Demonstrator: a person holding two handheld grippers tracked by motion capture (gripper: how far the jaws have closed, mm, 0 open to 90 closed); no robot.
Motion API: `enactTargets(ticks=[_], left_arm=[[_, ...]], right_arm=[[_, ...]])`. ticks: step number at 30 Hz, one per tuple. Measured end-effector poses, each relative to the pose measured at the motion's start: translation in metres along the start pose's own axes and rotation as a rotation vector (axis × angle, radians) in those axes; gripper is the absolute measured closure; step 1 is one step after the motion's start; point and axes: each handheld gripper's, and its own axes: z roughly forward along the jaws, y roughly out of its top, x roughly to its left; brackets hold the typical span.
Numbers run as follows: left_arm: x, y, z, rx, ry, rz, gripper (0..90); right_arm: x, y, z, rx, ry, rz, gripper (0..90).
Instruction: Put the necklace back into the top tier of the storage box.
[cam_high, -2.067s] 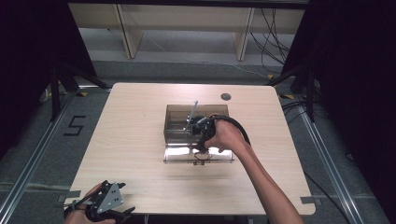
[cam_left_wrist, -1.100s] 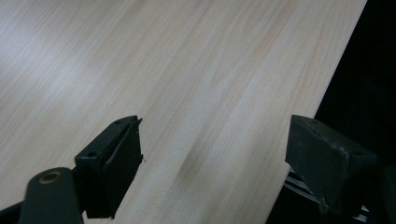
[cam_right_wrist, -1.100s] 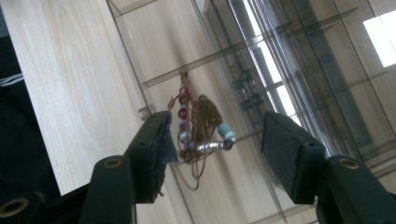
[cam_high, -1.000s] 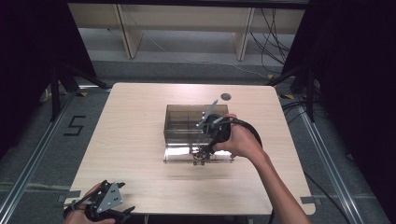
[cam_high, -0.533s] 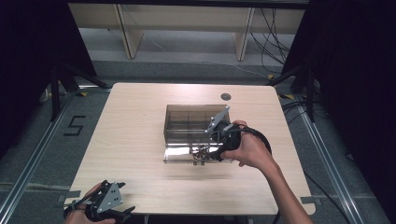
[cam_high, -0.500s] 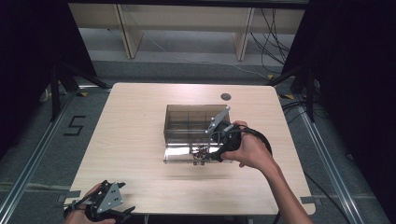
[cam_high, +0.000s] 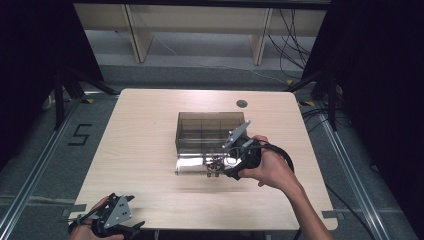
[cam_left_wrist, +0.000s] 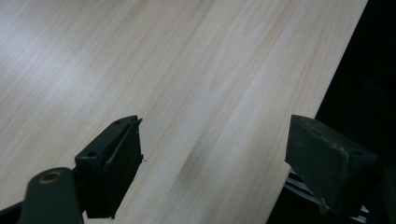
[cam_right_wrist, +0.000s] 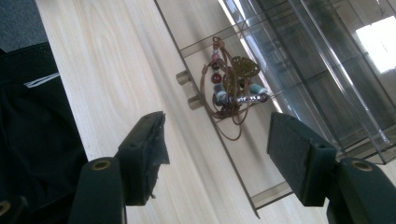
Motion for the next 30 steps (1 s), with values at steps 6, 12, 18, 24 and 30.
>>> enactTargets(ticks=[6, 12, 18, 24, 30], left_arm=[[-0.001, 0.0, 0.0, -0.006, -0.006, -0.007, 18.1], [0.0, 0.0, 0.0, -0.003, 0.004, -0.001, 18.1], [0.001, 0.0, -0.001, 0.003, 0.002, 0.007, 18.1], [0.0, 0.0, 0.0, -0.004, 0.003, -0.001, 18.1], [0.0, 0.0, 0.0, -0.006, -0.003, -0.005, 18.1]], right_arm=[[0.003, -0.007, 0.0, -0.013, 0.002, -0.001, 37.4], [0.006, -0.011, 0.002, -0.031, 0.002, -0.001, 37.0], [0.009, -0.016, 0.002, -0.04, 0.004, 0.014, 36.6], [0.013, -0.02, 0.002, -0.054, 0.003, 0.008, 36.2], [0.016, -0.023, 0.002, -0.064, 0.003, 0.005, 35.7]])
